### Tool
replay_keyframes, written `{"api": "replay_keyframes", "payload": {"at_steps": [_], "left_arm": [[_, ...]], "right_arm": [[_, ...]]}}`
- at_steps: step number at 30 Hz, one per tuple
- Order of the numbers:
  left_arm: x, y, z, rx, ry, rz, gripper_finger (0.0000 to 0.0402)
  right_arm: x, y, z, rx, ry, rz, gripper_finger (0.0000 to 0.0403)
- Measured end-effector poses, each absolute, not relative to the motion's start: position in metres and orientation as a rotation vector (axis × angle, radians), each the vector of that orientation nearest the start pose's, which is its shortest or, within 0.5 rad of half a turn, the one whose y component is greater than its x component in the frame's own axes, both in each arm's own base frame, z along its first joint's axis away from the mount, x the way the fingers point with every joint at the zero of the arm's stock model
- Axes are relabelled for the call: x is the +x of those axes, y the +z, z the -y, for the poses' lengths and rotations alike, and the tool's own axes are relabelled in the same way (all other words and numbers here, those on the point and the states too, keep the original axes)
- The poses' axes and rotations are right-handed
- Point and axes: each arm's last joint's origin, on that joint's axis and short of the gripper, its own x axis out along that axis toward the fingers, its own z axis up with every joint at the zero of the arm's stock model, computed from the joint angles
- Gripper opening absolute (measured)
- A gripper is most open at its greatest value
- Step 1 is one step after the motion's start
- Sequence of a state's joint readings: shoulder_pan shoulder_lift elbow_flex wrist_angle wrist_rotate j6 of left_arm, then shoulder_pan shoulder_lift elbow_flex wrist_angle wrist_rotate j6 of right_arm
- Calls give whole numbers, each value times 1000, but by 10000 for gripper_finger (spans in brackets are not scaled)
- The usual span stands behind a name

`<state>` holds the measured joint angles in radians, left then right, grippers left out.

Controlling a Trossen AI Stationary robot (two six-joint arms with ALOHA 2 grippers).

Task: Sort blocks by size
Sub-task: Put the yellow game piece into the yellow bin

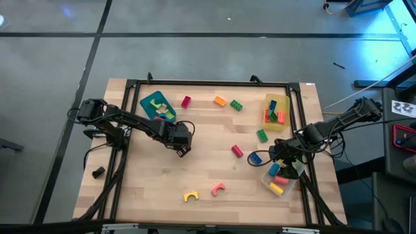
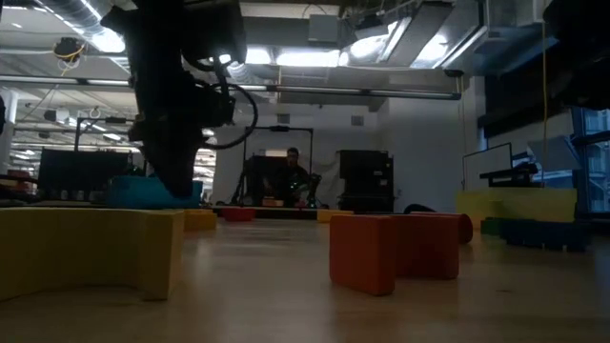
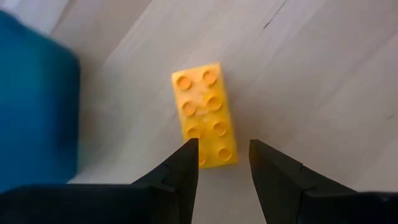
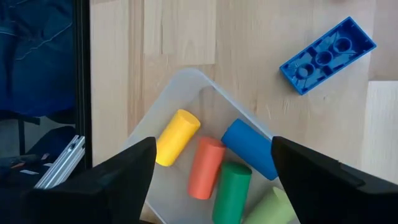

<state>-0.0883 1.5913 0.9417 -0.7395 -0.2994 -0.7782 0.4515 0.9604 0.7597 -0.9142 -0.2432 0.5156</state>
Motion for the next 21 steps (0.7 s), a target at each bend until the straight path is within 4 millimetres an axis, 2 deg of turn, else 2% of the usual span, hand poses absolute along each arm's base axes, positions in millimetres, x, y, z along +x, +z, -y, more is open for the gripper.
{"api": "replay_keyframes", "payload": {"at_steps": [17, 21], "left_arm": [[277, 174, -4, -415, 687, -1193, 129], [277, 171, -10, -459, 690, -1211, 155]], "right_arm": [[144, 244, -77, 324, 313, -1256, 319], [144, 244, -77, 324, 313, -1256, 319]]}}
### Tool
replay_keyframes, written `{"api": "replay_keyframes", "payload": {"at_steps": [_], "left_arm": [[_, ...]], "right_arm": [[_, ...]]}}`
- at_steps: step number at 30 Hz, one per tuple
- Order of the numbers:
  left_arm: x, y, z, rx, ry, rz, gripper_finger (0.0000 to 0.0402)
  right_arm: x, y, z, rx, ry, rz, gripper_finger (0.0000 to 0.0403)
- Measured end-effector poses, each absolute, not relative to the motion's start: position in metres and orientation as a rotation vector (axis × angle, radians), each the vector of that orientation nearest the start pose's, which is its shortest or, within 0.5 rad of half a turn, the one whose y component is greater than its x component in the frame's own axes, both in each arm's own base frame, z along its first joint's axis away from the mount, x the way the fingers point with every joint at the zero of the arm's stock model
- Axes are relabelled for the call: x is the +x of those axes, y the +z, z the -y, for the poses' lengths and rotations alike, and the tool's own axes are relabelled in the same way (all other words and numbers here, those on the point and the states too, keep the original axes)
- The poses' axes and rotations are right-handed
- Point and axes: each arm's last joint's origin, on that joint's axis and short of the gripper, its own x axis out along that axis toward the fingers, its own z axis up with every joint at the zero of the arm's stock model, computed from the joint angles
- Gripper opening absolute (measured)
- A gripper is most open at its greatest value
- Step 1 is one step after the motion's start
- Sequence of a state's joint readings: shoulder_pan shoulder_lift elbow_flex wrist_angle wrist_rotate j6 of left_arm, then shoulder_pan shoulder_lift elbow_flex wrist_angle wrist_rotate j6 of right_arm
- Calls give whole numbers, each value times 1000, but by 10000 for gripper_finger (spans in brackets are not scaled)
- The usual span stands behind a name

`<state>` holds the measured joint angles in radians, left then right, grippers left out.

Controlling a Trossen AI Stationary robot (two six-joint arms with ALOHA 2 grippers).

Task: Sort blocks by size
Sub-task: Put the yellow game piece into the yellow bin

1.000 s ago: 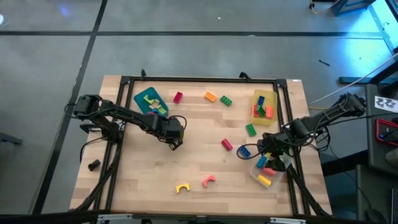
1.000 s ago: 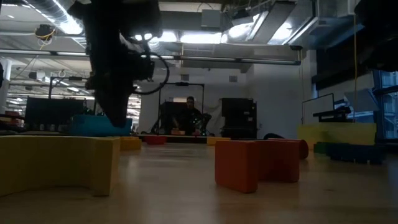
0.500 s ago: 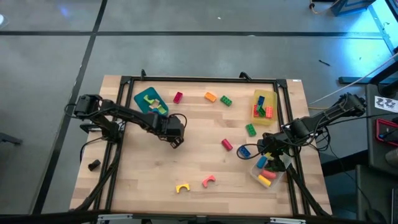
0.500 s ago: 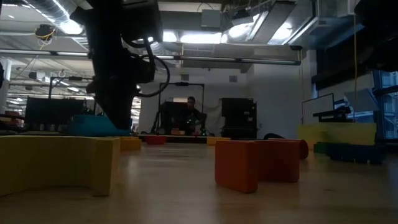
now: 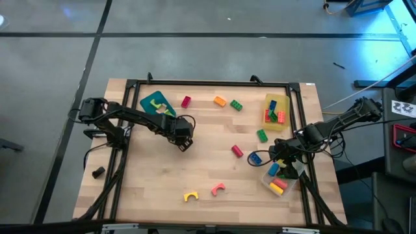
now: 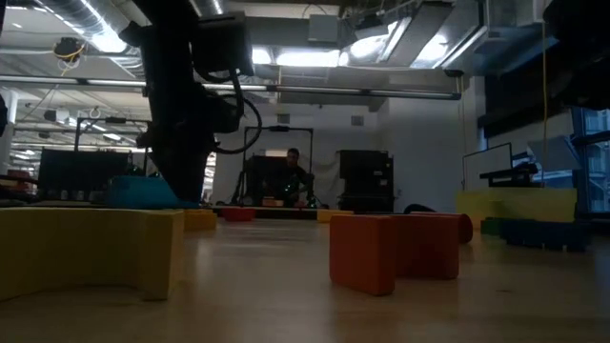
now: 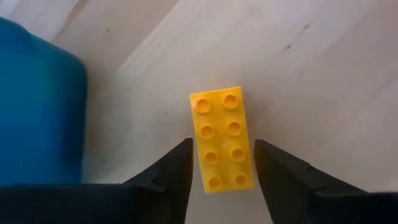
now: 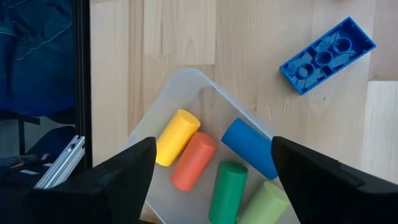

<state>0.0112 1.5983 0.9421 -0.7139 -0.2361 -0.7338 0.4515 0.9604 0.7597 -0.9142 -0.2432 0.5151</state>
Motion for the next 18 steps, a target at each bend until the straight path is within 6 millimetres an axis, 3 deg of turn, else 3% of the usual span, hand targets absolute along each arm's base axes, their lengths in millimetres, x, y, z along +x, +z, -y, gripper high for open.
{"api": "replay_keyframes", "payload": {"at_steps": [8, 18], "left_arm": [[281, 161, -14, -466, 706, -1232, 217], [289, 146, -18, -473, 717, -1241, 215]], "right_arm": [[144, 244, -77, 323, 313, -1256, 319], [143, 244, -77, 259, 359, -1241, 319]]}}
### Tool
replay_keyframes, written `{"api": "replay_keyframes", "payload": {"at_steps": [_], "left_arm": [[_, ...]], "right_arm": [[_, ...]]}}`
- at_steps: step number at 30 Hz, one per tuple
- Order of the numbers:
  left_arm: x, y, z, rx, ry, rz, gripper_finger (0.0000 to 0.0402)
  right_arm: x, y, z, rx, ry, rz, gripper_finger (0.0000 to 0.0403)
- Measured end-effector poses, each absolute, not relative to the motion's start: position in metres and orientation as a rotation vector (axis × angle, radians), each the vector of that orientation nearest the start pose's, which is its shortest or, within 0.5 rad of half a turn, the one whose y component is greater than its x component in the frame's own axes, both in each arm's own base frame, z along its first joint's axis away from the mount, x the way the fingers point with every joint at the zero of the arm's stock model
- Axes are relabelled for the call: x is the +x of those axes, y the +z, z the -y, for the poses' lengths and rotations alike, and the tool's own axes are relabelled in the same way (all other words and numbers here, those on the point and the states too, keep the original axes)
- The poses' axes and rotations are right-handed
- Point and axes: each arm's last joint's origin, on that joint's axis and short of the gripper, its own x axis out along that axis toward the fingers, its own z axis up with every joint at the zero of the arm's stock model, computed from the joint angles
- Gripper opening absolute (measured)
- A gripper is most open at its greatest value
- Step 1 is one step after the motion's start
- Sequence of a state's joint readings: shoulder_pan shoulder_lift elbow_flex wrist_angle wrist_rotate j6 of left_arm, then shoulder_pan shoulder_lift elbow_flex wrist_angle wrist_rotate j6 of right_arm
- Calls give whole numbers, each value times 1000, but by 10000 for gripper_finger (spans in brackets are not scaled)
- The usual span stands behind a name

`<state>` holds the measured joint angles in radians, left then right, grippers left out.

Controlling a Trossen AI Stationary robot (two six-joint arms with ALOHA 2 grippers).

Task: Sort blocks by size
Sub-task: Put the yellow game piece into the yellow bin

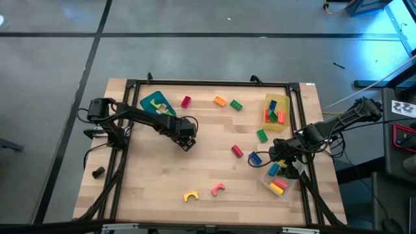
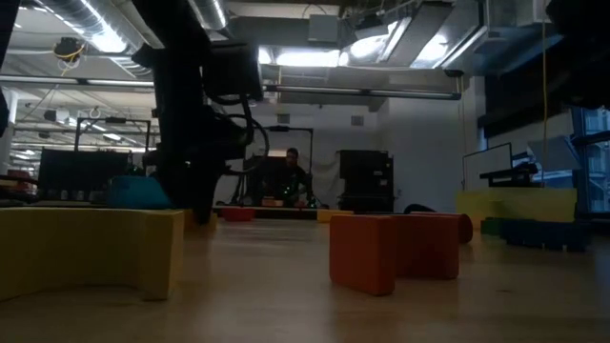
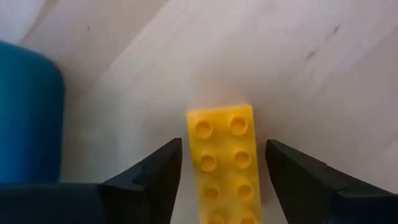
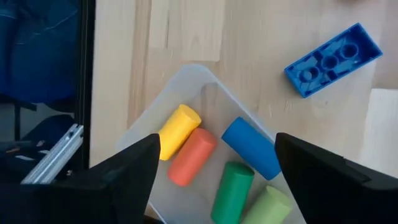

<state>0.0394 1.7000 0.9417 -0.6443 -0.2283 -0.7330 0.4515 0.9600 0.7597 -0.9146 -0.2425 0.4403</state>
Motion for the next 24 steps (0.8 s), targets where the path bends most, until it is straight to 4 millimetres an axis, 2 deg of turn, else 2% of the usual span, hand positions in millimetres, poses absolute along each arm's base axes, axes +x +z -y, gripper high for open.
{"api": "replay_keyframes", "payload": {"at_steps": [3, 8, 13, 19, 24], "left_arm": [[289, 146, -21, -482, 724, -1232, 190], [289, 146, -25, -492, 734, -1224, 124], [298, 148, -26, -570, 686, -1147, 120], [326, 163, -25, -673, 503, -872, 120], [353, 191, -26, -671, 347, -528, 126]], "right_arm": [[144, 244, -77, 229, 351, -1226, 319], [145, 244, -74, 145, 293, -1187, 319], [148, 244, -71, 12, 219, -1120, 319], [161, 251, -70, -89, 69, -914, 319], [171, 260, -71, -131, -7, -760, 319]]}}
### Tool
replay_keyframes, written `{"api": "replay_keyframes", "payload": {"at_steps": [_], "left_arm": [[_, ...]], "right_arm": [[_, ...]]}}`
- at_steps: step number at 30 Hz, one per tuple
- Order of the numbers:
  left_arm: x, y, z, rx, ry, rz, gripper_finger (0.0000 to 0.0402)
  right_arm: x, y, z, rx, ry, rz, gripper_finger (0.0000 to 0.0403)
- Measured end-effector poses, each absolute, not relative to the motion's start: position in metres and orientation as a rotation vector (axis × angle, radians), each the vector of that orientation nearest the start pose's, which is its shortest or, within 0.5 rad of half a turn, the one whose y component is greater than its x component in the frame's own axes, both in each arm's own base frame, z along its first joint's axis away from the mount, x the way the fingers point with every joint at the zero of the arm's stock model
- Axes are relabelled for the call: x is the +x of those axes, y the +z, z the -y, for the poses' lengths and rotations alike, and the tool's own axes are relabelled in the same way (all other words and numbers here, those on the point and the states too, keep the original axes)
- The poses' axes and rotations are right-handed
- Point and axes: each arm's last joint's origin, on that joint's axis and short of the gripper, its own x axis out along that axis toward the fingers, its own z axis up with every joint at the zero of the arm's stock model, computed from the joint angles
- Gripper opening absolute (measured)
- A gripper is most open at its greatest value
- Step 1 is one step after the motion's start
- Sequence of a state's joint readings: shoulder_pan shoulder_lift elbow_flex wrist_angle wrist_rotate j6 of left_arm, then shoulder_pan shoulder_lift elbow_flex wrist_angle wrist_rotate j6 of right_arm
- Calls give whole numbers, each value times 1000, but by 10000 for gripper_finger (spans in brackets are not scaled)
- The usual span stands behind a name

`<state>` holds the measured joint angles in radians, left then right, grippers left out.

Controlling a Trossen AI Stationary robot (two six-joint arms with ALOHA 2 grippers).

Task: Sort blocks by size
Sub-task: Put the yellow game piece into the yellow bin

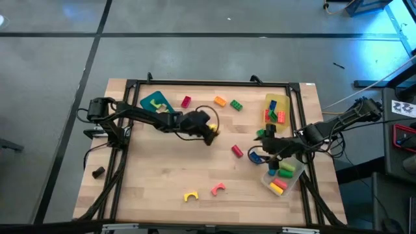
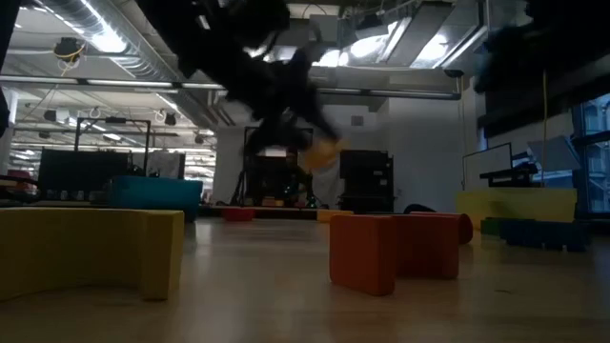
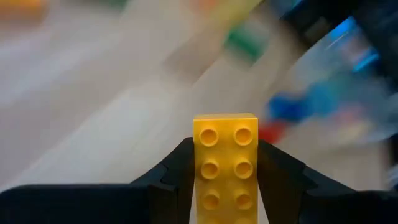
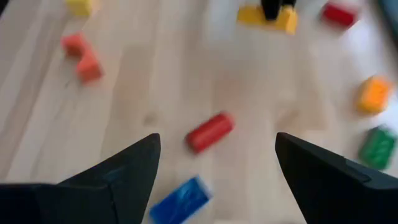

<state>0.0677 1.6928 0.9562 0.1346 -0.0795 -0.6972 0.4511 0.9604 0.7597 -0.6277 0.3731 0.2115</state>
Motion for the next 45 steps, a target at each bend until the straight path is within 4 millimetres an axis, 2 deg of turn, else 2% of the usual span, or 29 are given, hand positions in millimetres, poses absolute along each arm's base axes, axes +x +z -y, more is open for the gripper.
{"api": "replay_keyframes", "payload": {"at_steps": [4, 8, 13, 18, 28, 31, 38, 45], "left_arm": [[366, 219, -29, -663, 238, -215, 127], [369, 245, -34, -580, 163, 47, 127], [367, 264, -37, -368, 137, 217, 132], [366, 270, -28, -152, 131, 261, 133], [367, 270, 1, 52, 78, 254, 135], [367, 272, 8, 85, 65, 268, 135], [367, 272, 17, 96, 42, 269, 135], [366, 272, 19, 94, 35, 267, 135]], "right_arm": [[177, 267, -70, -176, -117, -646, 319], [182, 276, -68, -184, -264, -522, 319], [189, 290, -68, -111, -372, -348, 319], [197, 303, -64, -79, -321, -243, 319], [219, 305, -25, 15, -161, -225, 319], [227, 303, -20, 36, -52, -210, 319], [244, 298, -17, 11, 68, -172, 319], [253, 298, -18, -2, 83, -125, 319]]}}
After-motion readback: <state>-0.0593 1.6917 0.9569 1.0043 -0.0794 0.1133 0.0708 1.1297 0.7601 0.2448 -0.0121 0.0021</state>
